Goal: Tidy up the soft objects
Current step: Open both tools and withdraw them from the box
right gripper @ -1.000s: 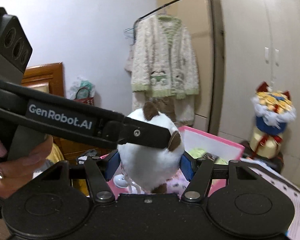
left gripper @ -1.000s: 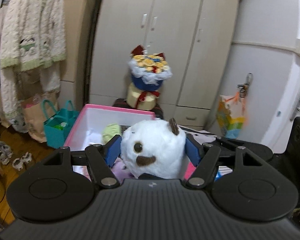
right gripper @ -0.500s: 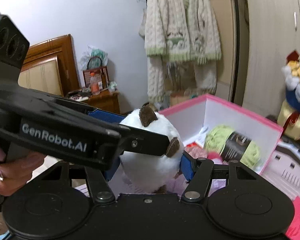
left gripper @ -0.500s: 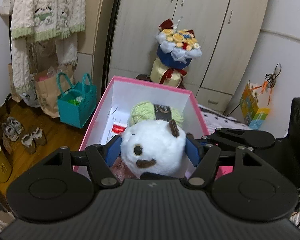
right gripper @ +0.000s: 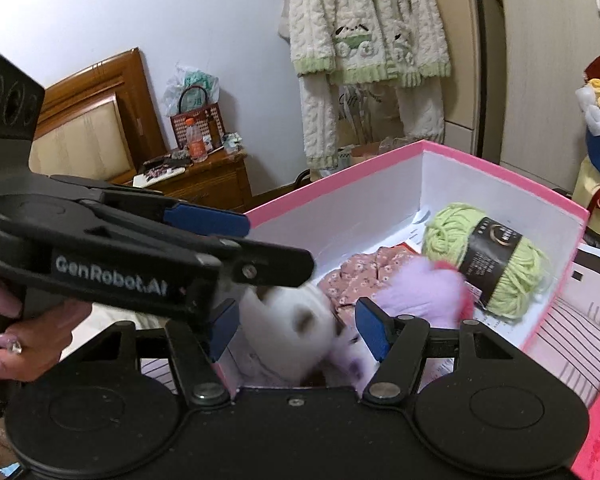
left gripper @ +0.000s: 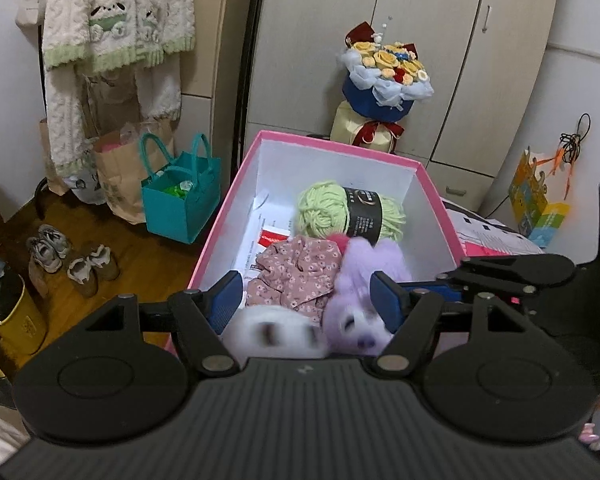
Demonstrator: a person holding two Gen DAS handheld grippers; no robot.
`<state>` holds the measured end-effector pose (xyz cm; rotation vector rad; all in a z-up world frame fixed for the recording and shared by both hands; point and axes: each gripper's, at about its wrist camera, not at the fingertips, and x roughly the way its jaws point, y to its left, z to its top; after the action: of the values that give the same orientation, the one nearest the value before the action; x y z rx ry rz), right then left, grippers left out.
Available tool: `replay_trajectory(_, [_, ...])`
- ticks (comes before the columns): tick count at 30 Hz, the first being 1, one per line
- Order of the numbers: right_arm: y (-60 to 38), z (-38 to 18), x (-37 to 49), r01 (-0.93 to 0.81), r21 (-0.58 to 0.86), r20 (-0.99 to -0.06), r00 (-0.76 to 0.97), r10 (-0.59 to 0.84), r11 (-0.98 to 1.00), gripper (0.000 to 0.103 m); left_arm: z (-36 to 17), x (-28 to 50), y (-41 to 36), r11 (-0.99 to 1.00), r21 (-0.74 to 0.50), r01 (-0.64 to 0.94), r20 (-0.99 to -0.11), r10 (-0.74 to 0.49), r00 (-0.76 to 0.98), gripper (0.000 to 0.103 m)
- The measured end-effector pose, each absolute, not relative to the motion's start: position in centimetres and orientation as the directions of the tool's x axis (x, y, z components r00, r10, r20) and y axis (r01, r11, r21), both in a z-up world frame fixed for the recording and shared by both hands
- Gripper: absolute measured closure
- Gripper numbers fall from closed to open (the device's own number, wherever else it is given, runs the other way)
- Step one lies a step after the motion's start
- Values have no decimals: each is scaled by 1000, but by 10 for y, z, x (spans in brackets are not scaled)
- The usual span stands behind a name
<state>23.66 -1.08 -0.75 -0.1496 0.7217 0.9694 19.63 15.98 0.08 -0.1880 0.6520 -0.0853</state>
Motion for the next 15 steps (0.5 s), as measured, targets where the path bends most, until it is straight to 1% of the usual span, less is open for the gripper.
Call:
replay_trajectory(6, [-42,11,219,-759,187,-577,429,695,623,34,19,177,157,982,-183,47,-568,-144,811,33])
replay_trajectory(15, [-104,50,168,-690,127,-531,559,636,712,33,46,138,137,970,-191,150,-535,-231,813,33])
